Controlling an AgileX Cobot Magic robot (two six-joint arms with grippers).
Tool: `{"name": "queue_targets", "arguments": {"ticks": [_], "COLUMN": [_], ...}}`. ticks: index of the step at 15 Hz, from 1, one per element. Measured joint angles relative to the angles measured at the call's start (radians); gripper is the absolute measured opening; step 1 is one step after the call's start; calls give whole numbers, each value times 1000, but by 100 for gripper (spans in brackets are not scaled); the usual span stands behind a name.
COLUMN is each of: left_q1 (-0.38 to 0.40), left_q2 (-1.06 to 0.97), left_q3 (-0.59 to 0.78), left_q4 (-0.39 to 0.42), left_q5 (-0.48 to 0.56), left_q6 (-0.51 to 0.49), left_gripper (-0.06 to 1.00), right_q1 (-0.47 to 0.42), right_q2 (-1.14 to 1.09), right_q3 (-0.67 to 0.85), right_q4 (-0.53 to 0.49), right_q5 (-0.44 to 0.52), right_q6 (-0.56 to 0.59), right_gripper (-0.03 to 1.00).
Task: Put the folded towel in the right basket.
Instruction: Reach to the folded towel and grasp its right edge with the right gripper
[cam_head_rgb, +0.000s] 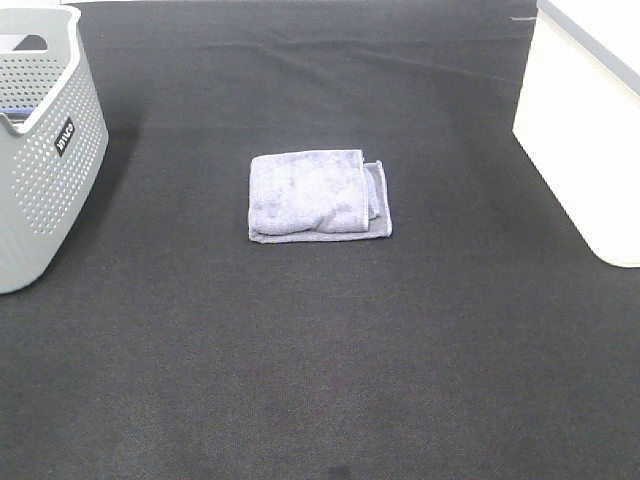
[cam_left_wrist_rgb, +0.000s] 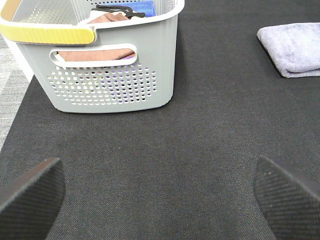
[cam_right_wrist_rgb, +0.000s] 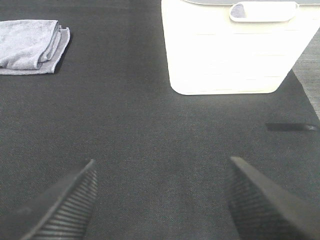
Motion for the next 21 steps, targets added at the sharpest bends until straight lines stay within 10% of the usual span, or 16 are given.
{"name": "queue_targets", "arguments": {"ticks": [21], "left_q1": [0], "left_q2": [0], "left_q3": [0], "left_q4": [0], "left_q5": [0], "left_q6": [0], "left_gripper": [97], "right_q1": [0], "right_q2": [0], "right_q3": [0], "right_q4": [0], "right_q5": [0], "right_q6": [0], "right_gripper": [69]}}
